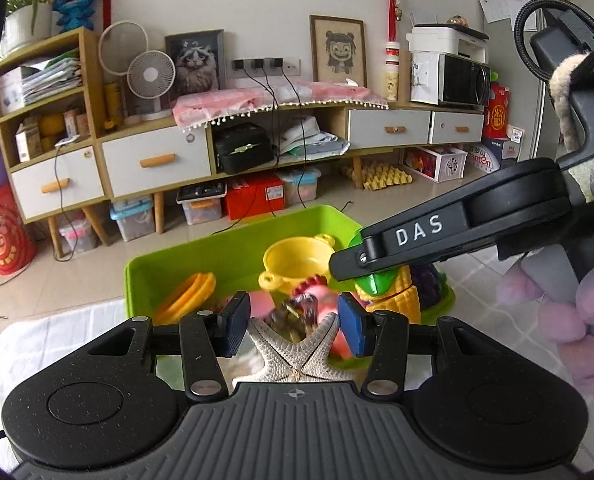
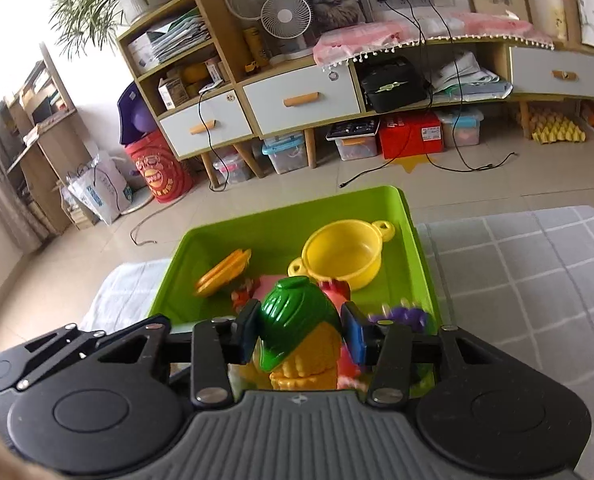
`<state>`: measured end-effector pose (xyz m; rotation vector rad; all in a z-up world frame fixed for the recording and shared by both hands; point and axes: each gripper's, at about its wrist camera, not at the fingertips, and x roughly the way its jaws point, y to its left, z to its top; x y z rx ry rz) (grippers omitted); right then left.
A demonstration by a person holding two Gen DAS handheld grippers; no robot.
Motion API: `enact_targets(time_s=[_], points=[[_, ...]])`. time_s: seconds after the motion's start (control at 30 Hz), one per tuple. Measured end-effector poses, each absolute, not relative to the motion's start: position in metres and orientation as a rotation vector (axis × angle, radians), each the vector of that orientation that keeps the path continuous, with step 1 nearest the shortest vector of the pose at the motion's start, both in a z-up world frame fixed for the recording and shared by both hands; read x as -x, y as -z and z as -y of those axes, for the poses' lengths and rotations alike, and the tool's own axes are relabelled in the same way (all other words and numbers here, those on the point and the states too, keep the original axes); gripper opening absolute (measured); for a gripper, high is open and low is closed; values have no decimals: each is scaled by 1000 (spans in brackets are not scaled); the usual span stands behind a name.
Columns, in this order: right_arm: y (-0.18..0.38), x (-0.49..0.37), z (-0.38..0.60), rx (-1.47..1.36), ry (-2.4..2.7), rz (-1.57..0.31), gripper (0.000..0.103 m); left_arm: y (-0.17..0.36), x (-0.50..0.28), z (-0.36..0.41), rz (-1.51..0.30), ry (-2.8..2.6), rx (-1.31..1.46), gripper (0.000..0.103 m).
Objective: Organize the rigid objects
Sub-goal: 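Carry the starfish with the left gripper while the right carries the corn into the bin, releasing both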
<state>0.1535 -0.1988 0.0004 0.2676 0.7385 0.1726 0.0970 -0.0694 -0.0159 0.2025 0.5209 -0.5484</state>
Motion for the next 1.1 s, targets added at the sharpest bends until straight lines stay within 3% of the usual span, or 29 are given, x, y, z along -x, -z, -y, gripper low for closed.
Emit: enact_targets(time_s=[0.43, 0.47, 0.5, 0.57, 0.83, 1.1], points=[[2, -208, 193, -292, -180, -741, 35, 19, -144, 76, -514, 530, -217, 55], [1, -209, 194, -302, -179, -739, 37, 19, -145, 74, -511, 529, -203, 60], [0, -210, 195, -310, -175, -738, 39, 19, -147, 72, -512, 524, -185, 74], [-3, -211, 197, -319, -159, -740, 54, 18, -149, 69, -519, 522, -153, 86], [-15, -198, 199, -259, -134, -731, 59, 12, -137, 68, -552, 520, -174, 89], [-19, -163, 204, -246, -104, -740, 64, 6, -113, 54, -600, 470, -133, 101]])
